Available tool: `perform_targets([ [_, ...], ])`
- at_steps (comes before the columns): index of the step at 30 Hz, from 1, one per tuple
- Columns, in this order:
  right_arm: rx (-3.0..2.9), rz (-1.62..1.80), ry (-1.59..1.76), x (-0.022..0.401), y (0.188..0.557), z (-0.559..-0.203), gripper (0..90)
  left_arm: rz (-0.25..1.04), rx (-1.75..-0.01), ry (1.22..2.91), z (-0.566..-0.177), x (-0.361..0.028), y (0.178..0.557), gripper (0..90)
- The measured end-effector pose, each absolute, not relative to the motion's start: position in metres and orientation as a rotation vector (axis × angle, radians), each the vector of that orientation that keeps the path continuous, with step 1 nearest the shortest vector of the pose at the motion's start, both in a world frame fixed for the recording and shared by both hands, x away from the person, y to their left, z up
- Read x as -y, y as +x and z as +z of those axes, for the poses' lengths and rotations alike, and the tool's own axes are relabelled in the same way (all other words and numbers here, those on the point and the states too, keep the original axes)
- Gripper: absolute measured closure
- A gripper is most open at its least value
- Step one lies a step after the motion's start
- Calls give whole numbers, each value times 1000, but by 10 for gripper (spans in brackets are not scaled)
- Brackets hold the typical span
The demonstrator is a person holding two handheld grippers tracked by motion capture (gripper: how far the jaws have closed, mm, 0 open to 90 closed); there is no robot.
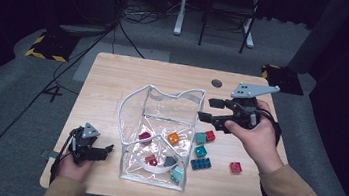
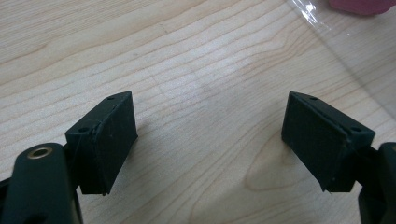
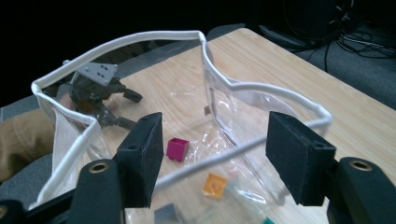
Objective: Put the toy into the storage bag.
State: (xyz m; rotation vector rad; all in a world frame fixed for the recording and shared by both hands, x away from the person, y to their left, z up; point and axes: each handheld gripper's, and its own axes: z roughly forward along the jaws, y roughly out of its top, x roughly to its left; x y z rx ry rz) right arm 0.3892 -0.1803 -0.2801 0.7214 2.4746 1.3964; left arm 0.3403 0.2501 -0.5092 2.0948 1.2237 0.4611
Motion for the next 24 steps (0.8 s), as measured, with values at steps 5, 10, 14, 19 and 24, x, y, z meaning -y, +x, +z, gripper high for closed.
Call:
perform_targets([
  [5,-2437,1409,768,202,387,-281,375,462,-1223,2095,-509,-250,340,183],
  [10,-2421,1396,815,221,385,-286,373,462,-1223,2095,-509,-250,340,183],
  [14,-2405,1388,838,231,385,-288,370,461,-1223,2096,-509,-250,340,183],
  [19,-2383,1369,872,248,381,-291,362,461,-1223,2095,-509,-250,340,183],
  [24,-2364,1357,913,264,379,-296,354,462,-1223,2095,-509,-250,340,183],
])
